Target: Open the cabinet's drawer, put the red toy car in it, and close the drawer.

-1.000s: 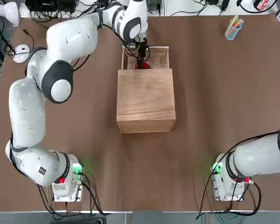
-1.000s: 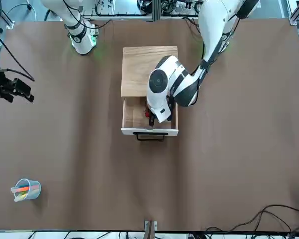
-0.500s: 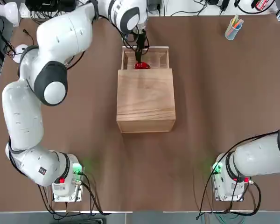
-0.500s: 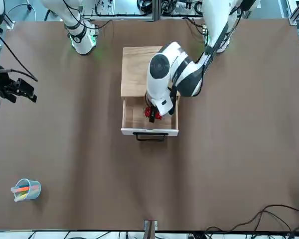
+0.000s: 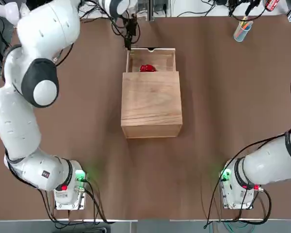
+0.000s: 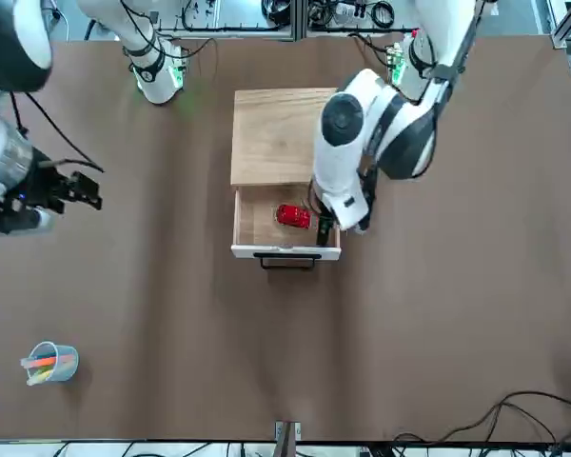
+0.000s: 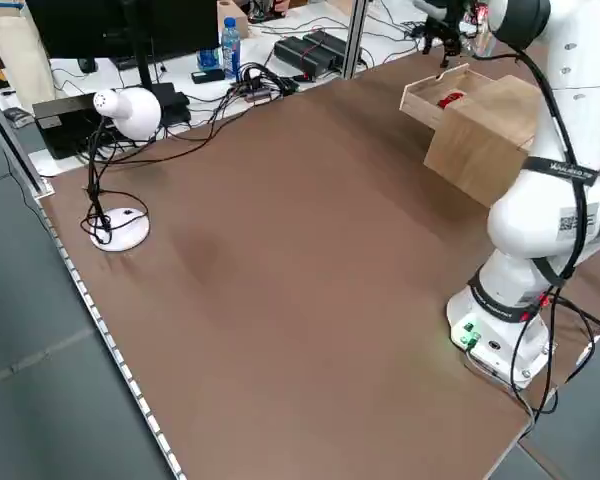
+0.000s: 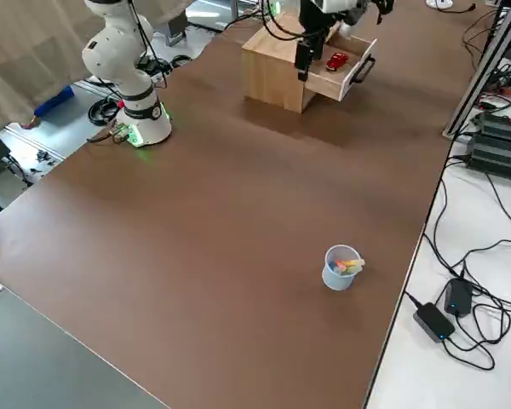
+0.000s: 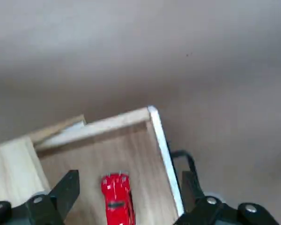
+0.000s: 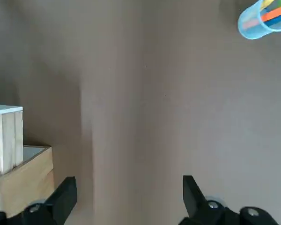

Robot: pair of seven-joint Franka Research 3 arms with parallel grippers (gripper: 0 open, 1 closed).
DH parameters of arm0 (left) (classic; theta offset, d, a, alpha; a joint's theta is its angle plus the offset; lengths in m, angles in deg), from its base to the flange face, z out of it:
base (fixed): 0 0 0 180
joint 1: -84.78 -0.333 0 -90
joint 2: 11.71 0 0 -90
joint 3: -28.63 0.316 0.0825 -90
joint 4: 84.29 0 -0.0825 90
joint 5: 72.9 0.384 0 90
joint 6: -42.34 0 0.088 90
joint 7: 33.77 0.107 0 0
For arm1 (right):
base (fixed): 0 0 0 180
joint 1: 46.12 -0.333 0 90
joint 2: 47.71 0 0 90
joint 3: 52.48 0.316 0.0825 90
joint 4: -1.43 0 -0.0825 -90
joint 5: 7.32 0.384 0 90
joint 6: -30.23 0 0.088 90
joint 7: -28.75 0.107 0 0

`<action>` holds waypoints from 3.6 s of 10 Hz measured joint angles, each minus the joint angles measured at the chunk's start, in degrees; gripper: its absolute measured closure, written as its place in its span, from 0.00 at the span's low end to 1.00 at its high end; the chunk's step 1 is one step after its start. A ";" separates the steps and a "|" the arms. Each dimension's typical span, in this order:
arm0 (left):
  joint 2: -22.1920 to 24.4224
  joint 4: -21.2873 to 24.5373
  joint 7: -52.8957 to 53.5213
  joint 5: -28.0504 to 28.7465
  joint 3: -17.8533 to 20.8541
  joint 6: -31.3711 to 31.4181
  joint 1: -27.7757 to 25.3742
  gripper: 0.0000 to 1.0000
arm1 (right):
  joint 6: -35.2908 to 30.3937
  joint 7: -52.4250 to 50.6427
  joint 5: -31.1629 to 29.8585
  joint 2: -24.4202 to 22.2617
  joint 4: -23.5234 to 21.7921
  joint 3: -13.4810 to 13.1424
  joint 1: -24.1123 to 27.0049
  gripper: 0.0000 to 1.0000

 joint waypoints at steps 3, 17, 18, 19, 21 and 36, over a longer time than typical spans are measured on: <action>5.17 5.16 12.87 -0.01 -0.67 -0.09 -4.90 0.04 | 0.31 0.17 0.46 5.46 2.70 0.05 -2.93 0.00; 28.24 14.50 89.90 -12.45 22.40 -7.37 -14.56 0.00 | 25.94 7.27 17.87 23.17 7.97 0.23 -15.82 0.04; 28.41 14.33 93.31 -11.52 22.51 -8.36 -14.83 0.00 | 27.19 7.94 19.92 23.81 8.04 0.23 -16.06 0.10; 28.47 14.14 96.14 -10.26 22.44 -9.34 -14.82 0.00 | 27.84 8.08 21.75 24.59 8.12 0.23 -16.24 0.14; 28.55 13.46 99.95 -9.69 22.23 -10.58 -14.81 0.01 | 28.25 9.82 22.85 25.64 8.23 0.26 -17.10 0.48; 27.65 12.62 111.03 -10.02 22.66 -14.85 -17.11 0.05 | 31.00 13.81 26.45 28.61 8.25 0.36 -23.27 0.99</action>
